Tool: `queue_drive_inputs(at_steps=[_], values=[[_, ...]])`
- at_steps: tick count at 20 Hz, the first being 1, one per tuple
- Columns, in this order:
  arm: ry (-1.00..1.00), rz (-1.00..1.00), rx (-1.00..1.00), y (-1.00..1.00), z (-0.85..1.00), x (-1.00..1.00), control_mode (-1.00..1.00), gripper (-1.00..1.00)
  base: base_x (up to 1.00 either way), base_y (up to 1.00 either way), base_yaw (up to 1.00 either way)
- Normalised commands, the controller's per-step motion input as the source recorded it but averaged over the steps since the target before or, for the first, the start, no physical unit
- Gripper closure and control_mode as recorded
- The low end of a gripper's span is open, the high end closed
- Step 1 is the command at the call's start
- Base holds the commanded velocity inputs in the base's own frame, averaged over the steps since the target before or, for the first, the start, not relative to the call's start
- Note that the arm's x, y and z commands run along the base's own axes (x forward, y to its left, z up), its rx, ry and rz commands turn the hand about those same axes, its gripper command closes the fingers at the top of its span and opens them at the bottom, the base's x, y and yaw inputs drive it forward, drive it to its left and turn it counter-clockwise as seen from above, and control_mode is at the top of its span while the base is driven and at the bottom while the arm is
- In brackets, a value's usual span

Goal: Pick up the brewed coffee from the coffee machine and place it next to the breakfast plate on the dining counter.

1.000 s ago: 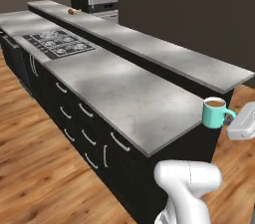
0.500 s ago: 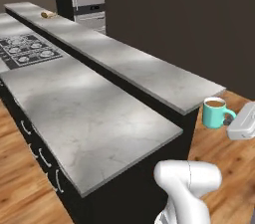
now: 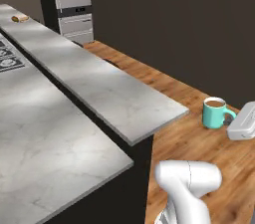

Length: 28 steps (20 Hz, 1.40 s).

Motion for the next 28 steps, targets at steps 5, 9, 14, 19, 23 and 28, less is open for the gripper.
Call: queue_drive_inputs(at_steps=[5,9,14,19,23,28], values=[[0.00,0.00,0.00,0.00,0.00,0.00,1.00,1.00,0.68,-1.00,0.11],[0.00,0.00,0.00,0.00,0.00,0.00,1.00,1.00,0.73,-1.00,0.21],[0.00,0.00,0.00,0.00,0.00,0.00,1.00,1.00,0.86,-0.97,0.26],[0.00,0.00,0.00,0.00,0.00,0.00,1.00,1.00,1.00,-0.52,0.44],[0.00,0.00,0.00,0.00,0.00,0.00,1.00,1.00,0.94,-0.66,0.44],[0.00,0.00,0.00,0.00,0.00,0.00,1.00,1.00,0.96,-0.70,0.42]])
